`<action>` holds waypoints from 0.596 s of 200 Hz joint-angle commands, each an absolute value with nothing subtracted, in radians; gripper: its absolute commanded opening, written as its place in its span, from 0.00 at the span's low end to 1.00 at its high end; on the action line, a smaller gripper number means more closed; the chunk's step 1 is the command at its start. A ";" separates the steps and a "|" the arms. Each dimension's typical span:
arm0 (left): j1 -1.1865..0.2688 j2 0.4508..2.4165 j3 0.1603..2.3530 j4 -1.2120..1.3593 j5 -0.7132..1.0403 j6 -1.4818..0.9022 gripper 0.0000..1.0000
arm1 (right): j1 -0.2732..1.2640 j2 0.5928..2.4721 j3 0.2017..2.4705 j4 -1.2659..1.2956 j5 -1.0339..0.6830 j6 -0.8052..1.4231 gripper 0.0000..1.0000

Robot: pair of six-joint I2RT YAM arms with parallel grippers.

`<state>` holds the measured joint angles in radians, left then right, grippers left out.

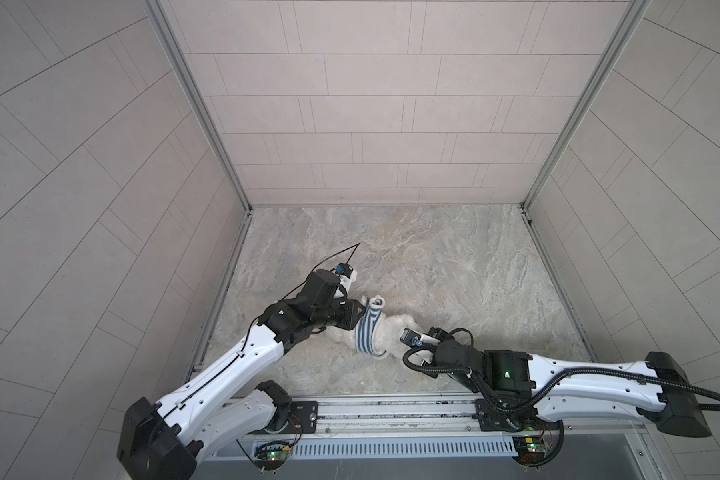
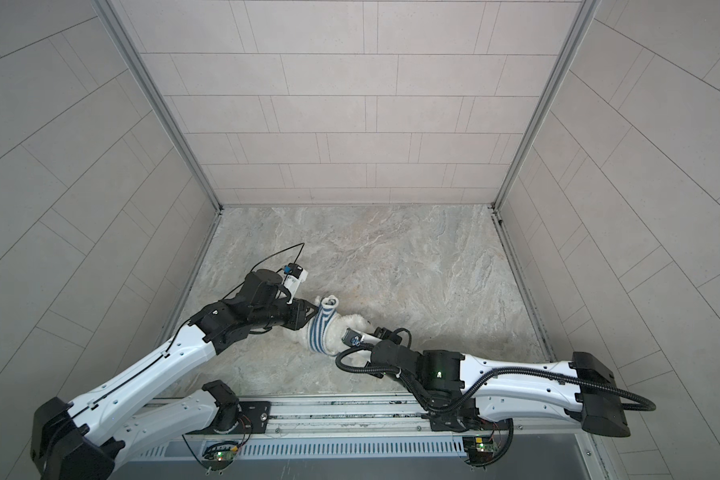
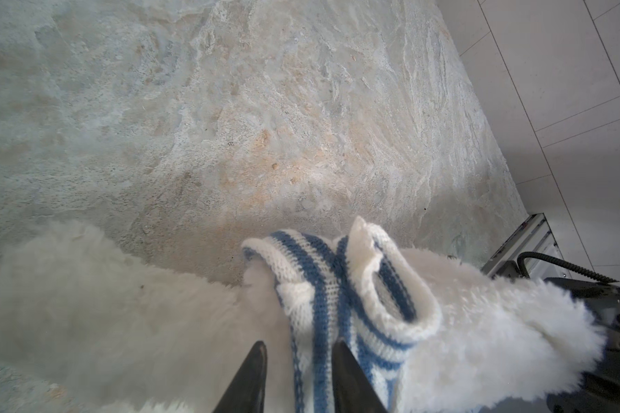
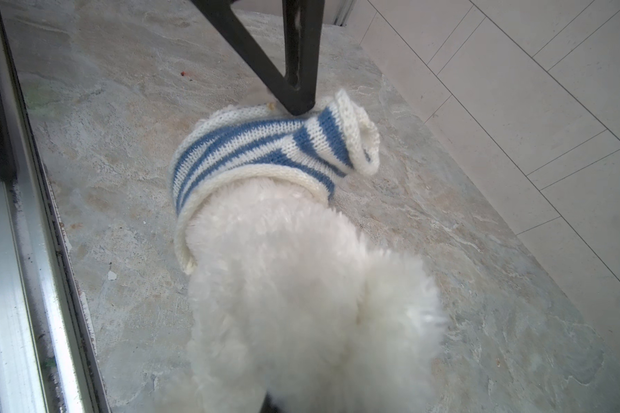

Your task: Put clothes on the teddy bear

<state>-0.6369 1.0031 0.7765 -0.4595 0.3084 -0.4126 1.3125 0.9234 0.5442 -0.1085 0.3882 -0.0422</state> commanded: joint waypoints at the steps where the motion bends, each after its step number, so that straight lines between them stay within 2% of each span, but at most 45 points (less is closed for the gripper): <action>1: -0.634 1.020 0.785 -0.395 0.316 -0.429 0.33 | 1.322 0.904 0.559 -0.056 0.414 -0.066 0.00; 25: -0.634 1.049 0.783 -0.386 0.305 -0.435 0.29 | 1.331 0.884 0.551 -0.058 0.426 -0.077 0.00; 39: -0.634 1.046 0.782 -0.385 0.292 -0.440 0.10 | 1.336 0.866 0.540 -0.051 0.430 -0.083 0.00; 50: -0.630 1.036 0.783 -0.397 0.266 -0.441 0.00 | 1.338 0.855 0.533 -0.053 0.440 -0.083 0.00; 119: -0.468 0.960 0.687 -0.381 0.306 -0.490 0.00 | 1.380 0.815 0.507 -0.049 0.513 -0.121 0.00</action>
<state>-0.5217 0.9844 0.7212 -0.3943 0.3153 -0.4652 1.3582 0.8387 0.5121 -0.0845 0.4568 -0.0845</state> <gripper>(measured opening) 0.052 0.084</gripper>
